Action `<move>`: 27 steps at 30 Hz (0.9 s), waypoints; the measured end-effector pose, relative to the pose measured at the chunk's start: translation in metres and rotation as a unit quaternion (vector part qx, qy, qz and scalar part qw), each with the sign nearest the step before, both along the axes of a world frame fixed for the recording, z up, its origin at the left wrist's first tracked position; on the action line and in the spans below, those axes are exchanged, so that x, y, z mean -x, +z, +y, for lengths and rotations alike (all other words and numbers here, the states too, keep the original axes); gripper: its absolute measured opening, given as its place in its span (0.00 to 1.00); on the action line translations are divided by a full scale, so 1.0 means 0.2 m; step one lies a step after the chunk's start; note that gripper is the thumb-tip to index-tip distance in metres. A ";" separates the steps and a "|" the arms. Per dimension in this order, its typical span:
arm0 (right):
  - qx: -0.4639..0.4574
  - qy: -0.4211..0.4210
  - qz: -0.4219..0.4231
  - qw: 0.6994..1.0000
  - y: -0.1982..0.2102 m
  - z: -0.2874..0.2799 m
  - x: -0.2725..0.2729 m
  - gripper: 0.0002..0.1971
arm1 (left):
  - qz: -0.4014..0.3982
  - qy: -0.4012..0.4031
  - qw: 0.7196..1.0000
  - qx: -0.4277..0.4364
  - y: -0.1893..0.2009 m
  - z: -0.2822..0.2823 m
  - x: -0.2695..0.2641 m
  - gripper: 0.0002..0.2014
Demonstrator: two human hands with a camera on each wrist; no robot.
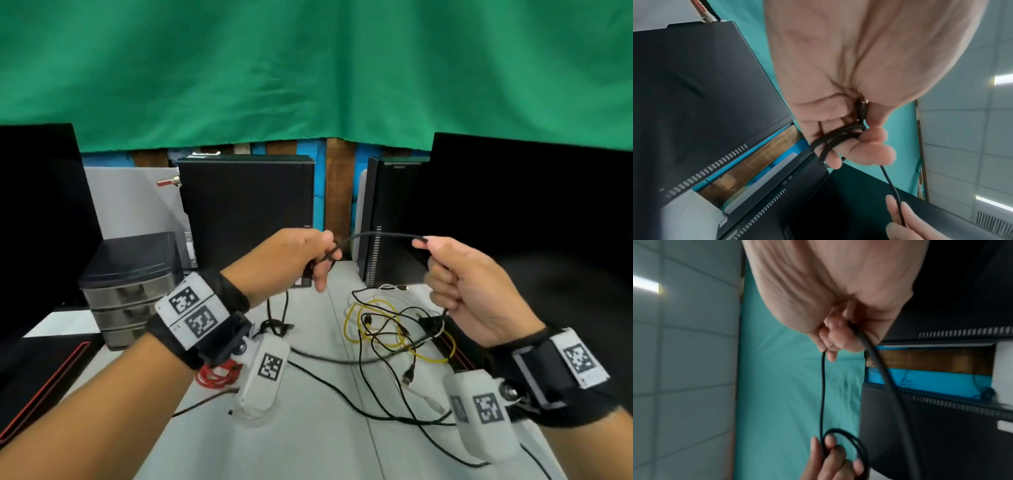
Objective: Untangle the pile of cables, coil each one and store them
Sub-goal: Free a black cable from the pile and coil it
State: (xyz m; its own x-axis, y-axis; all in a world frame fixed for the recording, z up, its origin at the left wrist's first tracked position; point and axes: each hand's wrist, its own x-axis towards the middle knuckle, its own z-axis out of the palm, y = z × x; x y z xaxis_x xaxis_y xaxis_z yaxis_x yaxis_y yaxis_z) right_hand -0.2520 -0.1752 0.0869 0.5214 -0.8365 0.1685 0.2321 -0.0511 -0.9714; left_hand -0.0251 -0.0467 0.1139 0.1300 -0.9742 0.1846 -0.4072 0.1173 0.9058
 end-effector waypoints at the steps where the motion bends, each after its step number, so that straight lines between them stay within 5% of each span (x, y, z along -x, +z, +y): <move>1: 0.009 -0.005 0.015 1.000 -0.03 -0.02 0.02 0.12 | -0.006 0.000 1.000 -0.004 -0.03 0.01 0.02 0.19; 6: 0.146 -0.071 0.104 0.981 -0.19 -0.06 0.10 0.06 | -0.009 -0.150 0.982 -0.110 -0.22 0.11 0.09 0.15; 9: 0.206 -0.097 0.140 0.964 -0.31 -0.07 0.11 0.07 | 0.139 -0.184 0.968 -0.096 -0.26 0.15 0.14 0.13; 14: 0.322 0.013 0.261 0.910 -0.53 0.07 0.02 0.07 | 0.422 -0.039 0.906 0.009 -0.21 0.10 0.24 0.13; 16: 0.375 0.054 0.277 0.883 -0.56 0.18 -0.02 0.10 | 0.449 0.018 0.892 0.043 -0.22 0.06 0.25 0.14; 22: 0.493 0.115 0.305 0.806 -0.46 0.38 -0.03 0.17 | 0.357 0.078 0.929 0.055 -0.34 0.06 0.24 0.19; 25: 0.468 0.161 0.284 0.821 -0.37 0.43 -0.02 0.11 | 0.085 0.091 0.991 0.059 -0.40 0.09 0.25 0.22; 27: 0.424 0.174 0.257 0.851 -0.30 0.42 0.01 0.08 | -0.055 0.054 0.995 0.065 -0.46 0.12 0.24 0.23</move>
